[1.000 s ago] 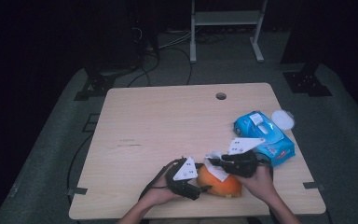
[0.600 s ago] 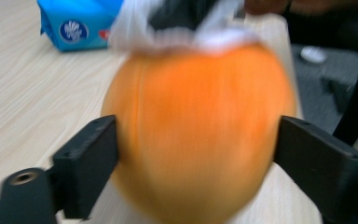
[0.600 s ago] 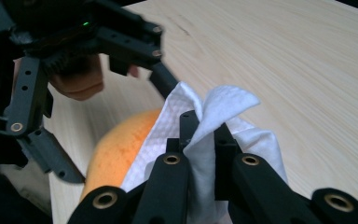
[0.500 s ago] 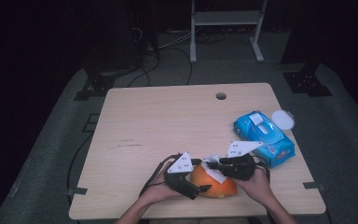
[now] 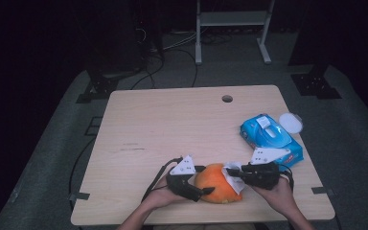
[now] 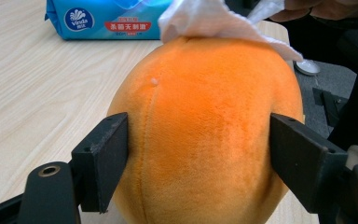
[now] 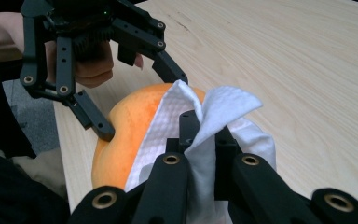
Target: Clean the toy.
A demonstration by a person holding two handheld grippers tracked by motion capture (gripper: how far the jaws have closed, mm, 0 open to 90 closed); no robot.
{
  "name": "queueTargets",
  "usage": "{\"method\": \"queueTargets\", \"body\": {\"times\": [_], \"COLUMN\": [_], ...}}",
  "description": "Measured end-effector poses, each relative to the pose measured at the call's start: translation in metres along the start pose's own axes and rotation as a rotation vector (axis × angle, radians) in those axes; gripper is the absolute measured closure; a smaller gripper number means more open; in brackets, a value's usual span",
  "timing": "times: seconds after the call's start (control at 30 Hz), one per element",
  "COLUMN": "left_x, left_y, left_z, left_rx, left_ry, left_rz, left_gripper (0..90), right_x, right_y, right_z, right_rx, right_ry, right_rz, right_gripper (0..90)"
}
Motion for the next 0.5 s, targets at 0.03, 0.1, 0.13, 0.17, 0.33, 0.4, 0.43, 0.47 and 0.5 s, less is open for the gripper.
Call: {"method": "queueTargets", "body": {"times": [0.03, 0.1, 0.13, 0.17, 0.33, 0.4, 0.43, 0.47, 0.5], "left_x": [0.0, -0.004, -0.01, -0.014, -0.014, -0.009, -0.007, -0.004, -0.003], "left_y": [0.0, 0.001, 0.003, 0.004, 0.005, 0.004, 0.004, 0.003, 0.003], "left_z": [0.0, -0.002, -0.004, -0.004, 0.001, 0.007, 0.009, 0.011, 0.011], "left_rx": [0.0, 0.004, 0.0, -0.003, -0.018, -0.027, -0.025, -0.019, -0.02], "left_ry": [0.0, -0.019, -0.038, -0.04, -0.034, -0.003, 0.013, 0.042, 0.046], "left_rz": [0.0, -0.01, -0.042, -0.062, -0.061, -0.038, -0.033, -0.023, -0.02], "left_gripper": [21.5, 17.7, 17.0, 17.1, 23.4, 25.8, 25.8, 26.1, 26.1], "right_x": [0.0, 0.001, -0.002, -0.003, -0.019, -0.022, -0.022, -0.02, -0.018], "right_y": [0.0, 0.0, -0.004, -0.007, -0.025, -0.027, -0.027, -0.025, -0.023], "right_z": [0.0, 0.001, 0.003, 0.003, 0.007, 0.005, 0.005, 0.004, 0.004], "right_rx": [0.0, -0.007, -0.017, -0.022, -0.037, -0.032, -0.032, -0.033, -0.032], "right_ry": [0.0, -0.002, 0.007, 0.012, 0.051, 0.051, 0.051, 0.039, 0.035], "right_rz": [0.0, -0.002, -0.003, -0.004, -0.006, -0.009, -0.009, -0.013, -0.014], "right_gripper": [86.1, 86.1, 86.1, 86.1, 86.2, 86.1, 86.1, 86.2, 86.2]}}
Point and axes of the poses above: each handheld gripper's, and its own axes: y roughly backward along the jaws, x roughly out of its underside, z roughly to its left, the point moved 9 cm from there along -y, roughly forward along the jaws, and after that the axes turned 9 degrees about -x, right-handed, at the moved point
